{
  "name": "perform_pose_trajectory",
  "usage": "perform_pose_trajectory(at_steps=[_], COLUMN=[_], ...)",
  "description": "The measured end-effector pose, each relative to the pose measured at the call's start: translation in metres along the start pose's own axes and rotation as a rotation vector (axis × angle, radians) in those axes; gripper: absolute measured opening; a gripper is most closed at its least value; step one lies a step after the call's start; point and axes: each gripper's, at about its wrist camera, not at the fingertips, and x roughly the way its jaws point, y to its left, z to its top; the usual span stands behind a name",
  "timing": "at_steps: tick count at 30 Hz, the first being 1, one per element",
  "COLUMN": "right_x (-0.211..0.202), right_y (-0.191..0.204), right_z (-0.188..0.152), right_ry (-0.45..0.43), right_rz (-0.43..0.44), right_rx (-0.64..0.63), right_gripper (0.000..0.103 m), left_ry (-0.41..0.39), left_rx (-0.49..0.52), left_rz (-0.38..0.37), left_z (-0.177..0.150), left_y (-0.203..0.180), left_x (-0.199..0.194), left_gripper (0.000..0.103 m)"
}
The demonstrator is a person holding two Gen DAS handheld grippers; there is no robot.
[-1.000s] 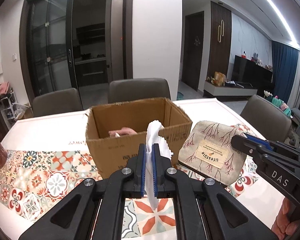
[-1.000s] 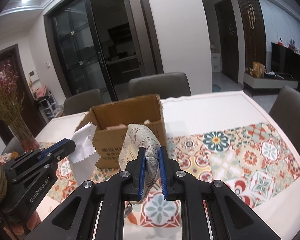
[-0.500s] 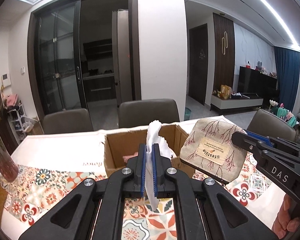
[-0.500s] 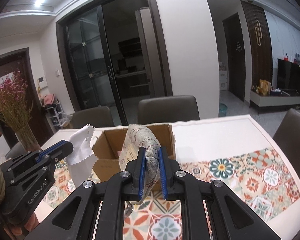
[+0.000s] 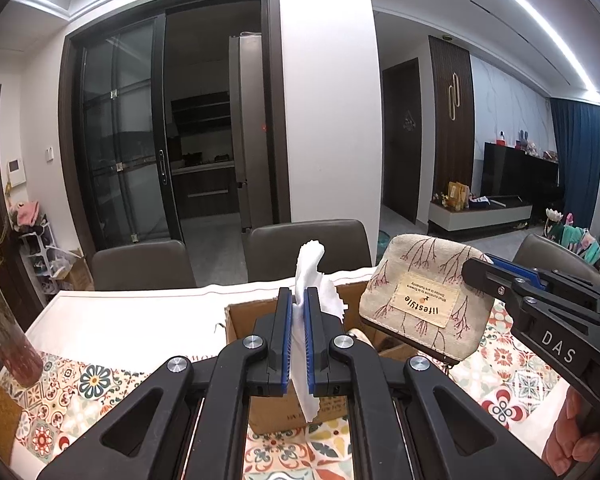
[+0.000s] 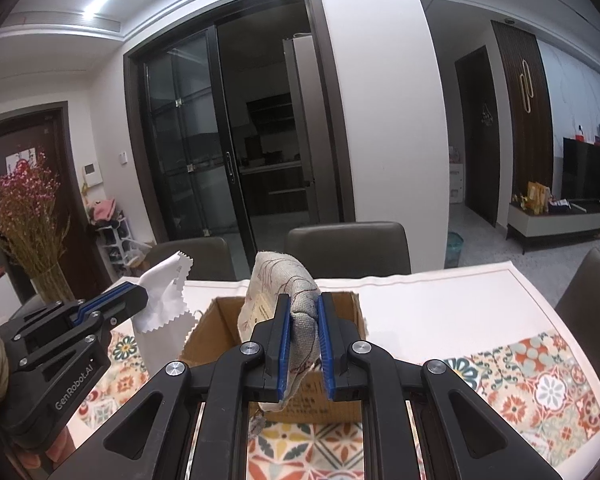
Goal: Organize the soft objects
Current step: 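Lift the lens cloth and beige pouch with both tools over the box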
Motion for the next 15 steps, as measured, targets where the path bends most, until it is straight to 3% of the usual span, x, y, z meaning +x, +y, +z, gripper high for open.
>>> perform_pose_trajectory(at_steps=[15], right_x=[0.046], right_y=[0.010], right_z=[0.028], right_ry=[-0.030], right_rz=[0.013], right_rx=[-0.023], right_gripper=[0.015], left_ry=[-0.003], left_rx=[-0.008], left_rz=[0.011], left_z=[0.017], left_y=[0.024], left_x=[0.044], left_gripper=[0.008])
